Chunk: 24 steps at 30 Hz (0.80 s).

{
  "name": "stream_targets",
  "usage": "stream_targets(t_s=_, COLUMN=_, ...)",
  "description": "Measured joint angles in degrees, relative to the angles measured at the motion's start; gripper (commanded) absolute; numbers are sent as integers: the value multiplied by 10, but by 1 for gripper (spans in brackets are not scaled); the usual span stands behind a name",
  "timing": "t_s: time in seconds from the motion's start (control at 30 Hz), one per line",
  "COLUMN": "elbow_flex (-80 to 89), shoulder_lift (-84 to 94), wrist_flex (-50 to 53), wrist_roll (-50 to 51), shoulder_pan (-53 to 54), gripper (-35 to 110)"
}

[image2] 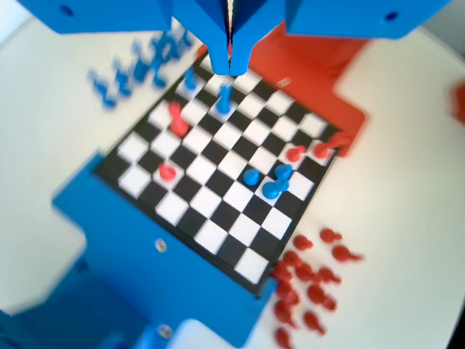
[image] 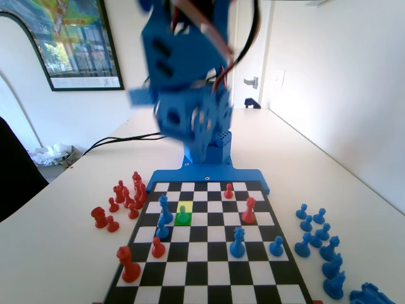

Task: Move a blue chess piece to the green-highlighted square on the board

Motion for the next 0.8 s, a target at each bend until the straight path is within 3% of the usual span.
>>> stream_targets(t_s=0.4, elbow_flex=50, shoulder_lift=302, wrist_flex=84, wrist_roll=205, shoulder_pan=-4, gripper=1)
stream_targets(t_s=0.8, elbow_flex=167, shoulder_lift=504, wrist_flex=69, wrist_roll=231, shoulder_pan=-19, gripper=1)
